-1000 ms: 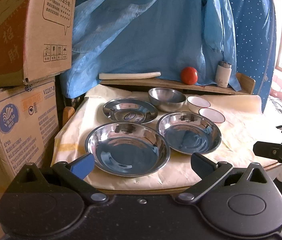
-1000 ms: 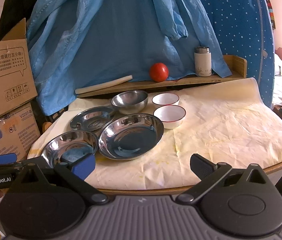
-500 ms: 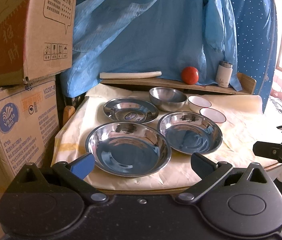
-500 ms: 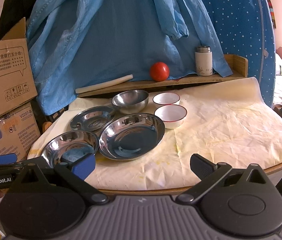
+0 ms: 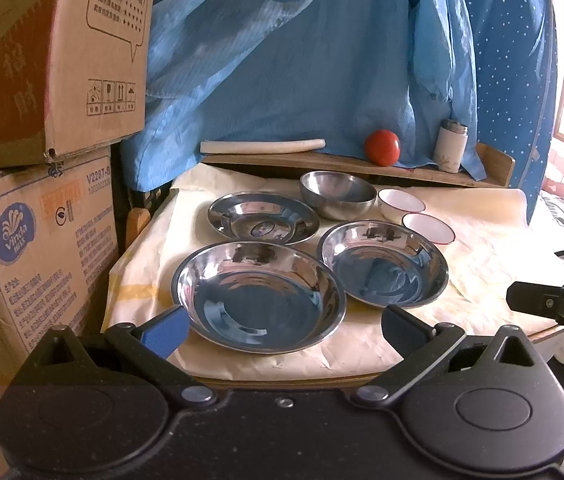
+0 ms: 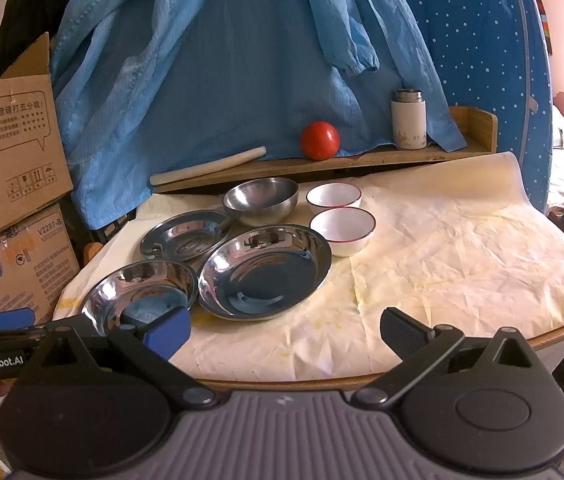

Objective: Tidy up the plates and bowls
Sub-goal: 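Reach both grippers to the deep steel dish and close on its rim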

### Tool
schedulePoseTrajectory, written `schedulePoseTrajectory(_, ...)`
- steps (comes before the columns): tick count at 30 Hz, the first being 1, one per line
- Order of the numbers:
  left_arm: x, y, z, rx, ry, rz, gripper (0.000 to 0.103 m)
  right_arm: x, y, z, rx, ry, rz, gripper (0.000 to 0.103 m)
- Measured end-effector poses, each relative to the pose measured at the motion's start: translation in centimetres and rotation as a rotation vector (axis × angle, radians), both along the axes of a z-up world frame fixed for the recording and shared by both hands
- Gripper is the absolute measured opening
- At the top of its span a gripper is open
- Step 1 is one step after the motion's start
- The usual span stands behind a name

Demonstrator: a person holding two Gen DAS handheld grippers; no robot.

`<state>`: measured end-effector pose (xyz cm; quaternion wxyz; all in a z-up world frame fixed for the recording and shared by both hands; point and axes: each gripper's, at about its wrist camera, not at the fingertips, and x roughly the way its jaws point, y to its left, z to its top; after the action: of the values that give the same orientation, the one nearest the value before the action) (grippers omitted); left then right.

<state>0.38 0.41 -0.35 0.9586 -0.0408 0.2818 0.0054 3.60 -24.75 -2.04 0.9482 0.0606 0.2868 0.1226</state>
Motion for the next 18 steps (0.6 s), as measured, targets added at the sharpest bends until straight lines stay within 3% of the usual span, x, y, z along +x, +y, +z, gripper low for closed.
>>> schedulePoseTrajectory(6, 0.5, 0.4, -0.4, -0.002, 0.011, 0.007, 0.102, 0.4, 0.0, 0.0, 0.0, 0.005, -0.002, 0.103)
schedulePoseTrajectory(13, 2.0, 2.3, -1.0, -0.027, 0.071, 0.12, 0.102, 1.5, 0.4, -0.2, 0.005, 0.031, 0.018, 0.103)
schedulePoseTrajectory(18, 3.2, 3.4, -1.2, -0.052, 0.117, 0.164, 0.102, 3.1, 1.0, -0.8, 0.035, 0.075, 0.093, 0.103)
